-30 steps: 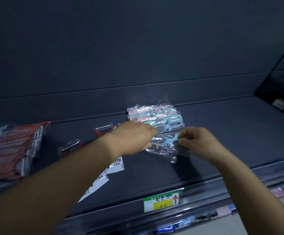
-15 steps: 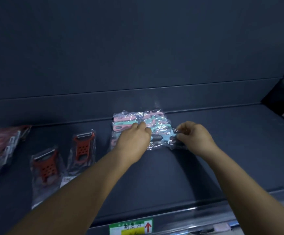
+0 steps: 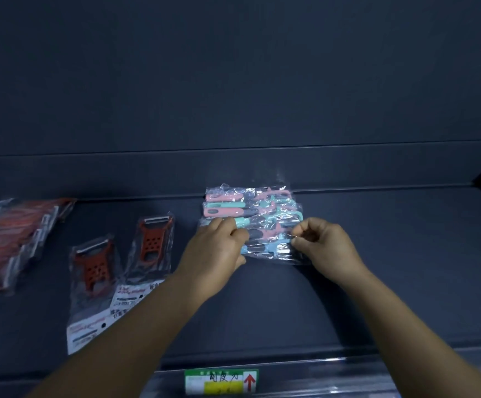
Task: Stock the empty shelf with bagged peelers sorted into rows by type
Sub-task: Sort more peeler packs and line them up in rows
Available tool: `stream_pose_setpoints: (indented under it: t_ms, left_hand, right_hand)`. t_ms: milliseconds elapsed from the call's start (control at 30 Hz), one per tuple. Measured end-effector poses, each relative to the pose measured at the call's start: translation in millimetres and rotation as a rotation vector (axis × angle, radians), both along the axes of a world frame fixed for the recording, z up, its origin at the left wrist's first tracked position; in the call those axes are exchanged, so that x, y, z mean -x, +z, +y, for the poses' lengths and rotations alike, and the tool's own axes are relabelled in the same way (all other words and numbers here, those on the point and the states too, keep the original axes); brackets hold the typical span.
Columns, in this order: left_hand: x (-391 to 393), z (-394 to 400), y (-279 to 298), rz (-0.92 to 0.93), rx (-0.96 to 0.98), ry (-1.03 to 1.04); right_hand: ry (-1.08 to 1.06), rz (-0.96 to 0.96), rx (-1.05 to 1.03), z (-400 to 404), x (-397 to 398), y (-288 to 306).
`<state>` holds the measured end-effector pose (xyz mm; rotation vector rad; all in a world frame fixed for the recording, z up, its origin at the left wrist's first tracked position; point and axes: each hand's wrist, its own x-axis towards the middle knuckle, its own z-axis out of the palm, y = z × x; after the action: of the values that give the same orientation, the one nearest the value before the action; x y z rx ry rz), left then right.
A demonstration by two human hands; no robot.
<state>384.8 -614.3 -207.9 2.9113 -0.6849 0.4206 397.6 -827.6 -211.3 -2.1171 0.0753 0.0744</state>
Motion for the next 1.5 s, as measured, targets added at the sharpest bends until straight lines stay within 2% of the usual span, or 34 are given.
stream_pose_setpoints:
  t_ms: [100,167,267,400,567,767,900,967,1233,1500]
  left_hand:
    - [1,2,-2,0.033,0.056,0.032]
    - [6,3,2,0.07,0.164,0.074]
    - [13,4,5,0.144,0.363,0.199]
    - [11,8,-2,0.404,0.399,0.402]
    - [6,8,-4,0.476,0.5,0.339]
    - [1,9,-2,0.524,0.37,0.32]
    - [7,8,-1,0.37,0.044,0.225]
    - [9,7,-3,0.384,-0.013,0.211]
    - [20,13,6,0.427,-0.027,0.249]
    - [52,93,24,0.42,-0.005,0.422]
  right_hand:
    - [-0.079,-0.054,0.113,2,-1,-3]
    - [-0.117,-0.029,0.191,0,-2,0]
    - [-0.029,0.077,0.238,-6,-5,4]
    - [0.082,0.132,0.25,-2,-9,7]
    - [0.135,0.12,0.356,3,-4,9]
    - [0.117,0.093,0.42,15,5,11]
    - [0.154,-0.004,0.569,20,12,10]
    - [0.193,-0.043,0.628,23,14,8]
    - [0.233,-0.055,0.722,38,14,15]
    - [0.424,-0.224,0.584,136,32,26]
